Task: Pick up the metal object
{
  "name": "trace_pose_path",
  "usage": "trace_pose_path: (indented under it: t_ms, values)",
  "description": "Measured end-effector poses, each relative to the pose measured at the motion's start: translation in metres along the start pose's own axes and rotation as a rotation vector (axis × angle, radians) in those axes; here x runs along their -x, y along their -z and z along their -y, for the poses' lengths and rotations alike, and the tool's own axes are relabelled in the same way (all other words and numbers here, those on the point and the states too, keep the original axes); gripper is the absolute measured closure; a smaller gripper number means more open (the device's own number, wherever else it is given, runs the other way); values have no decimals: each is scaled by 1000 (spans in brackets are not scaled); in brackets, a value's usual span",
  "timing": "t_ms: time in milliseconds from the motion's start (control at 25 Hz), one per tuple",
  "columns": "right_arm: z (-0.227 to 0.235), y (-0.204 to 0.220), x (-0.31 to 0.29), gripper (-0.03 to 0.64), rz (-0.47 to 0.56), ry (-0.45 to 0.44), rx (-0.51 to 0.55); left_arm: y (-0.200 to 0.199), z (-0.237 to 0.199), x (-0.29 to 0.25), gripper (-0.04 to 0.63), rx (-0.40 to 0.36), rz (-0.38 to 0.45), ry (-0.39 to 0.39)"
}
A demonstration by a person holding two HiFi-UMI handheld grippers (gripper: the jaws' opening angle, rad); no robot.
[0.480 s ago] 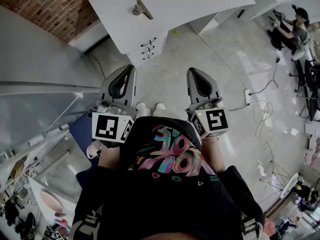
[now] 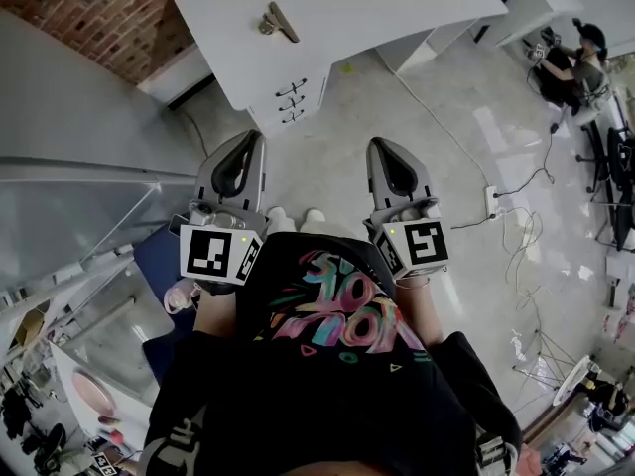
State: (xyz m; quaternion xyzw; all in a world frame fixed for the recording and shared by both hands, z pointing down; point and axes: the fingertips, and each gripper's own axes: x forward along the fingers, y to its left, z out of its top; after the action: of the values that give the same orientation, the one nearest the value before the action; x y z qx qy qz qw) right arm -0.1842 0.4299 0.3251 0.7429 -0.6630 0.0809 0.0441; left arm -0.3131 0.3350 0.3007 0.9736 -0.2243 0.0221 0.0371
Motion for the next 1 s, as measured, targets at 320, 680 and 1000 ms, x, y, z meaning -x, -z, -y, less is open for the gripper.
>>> trace_pose_path:
  t_ms: [320, 680, 1000]
  values:
    - [16, 5, -7, 598, -7, -39, -22, 0, 9, -15, 563, -12, -6, -33]
    - [47, 5, -88, 598, -78, -24, -28, 5, -42, -86, 563, -11, -12, -25]
    - [87, -35, -209, 598, 4, -2, -32, -4, -118, -195, 563, 20, -34, 37]
